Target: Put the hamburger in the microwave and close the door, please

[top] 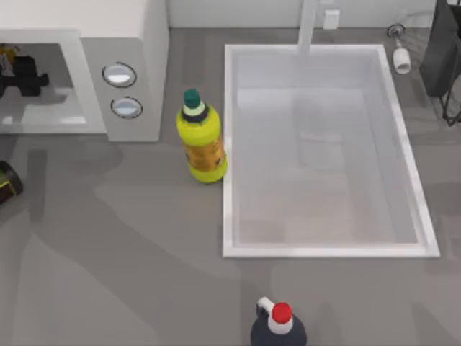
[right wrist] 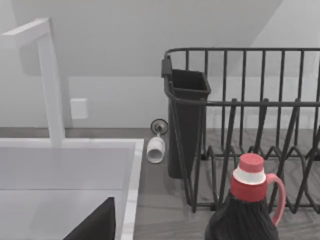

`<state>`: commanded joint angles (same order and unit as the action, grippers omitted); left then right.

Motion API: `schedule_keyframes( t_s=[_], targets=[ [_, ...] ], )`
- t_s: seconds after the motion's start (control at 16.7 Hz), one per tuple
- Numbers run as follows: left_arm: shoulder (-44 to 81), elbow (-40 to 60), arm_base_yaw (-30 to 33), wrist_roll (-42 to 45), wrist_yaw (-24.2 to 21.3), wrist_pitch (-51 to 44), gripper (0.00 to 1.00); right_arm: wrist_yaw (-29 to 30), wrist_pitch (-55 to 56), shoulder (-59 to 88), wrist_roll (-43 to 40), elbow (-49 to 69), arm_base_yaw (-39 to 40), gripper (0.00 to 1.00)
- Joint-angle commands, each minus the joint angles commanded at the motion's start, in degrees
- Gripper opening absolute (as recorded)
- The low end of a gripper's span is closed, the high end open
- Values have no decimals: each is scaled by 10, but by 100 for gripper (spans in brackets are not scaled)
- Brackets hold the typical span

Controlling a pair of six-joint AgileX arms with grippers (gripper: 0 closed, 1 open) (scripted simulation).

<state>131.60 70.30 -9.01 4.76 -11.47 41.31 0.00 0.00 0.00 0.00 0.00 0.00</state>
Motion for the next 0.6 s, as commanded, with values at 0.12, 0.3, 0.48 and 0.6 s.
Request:
schedule_keyframes(
  t_s=[0.12,0.3,0.48,0.6],
  targets=[
    [37,69,4,-3,5,-27,0,0,0,0,0,0,0,100],
    [91,177,10,-7,13,-73,0,0,0,0,0,0,0,100],
    [137,270,16,-10,20,-116,0,0,0,0,0,0,0,100],
    [162,312,20,-12,23,-138,0,0,0,0,0,0,0,100]
  ],
)
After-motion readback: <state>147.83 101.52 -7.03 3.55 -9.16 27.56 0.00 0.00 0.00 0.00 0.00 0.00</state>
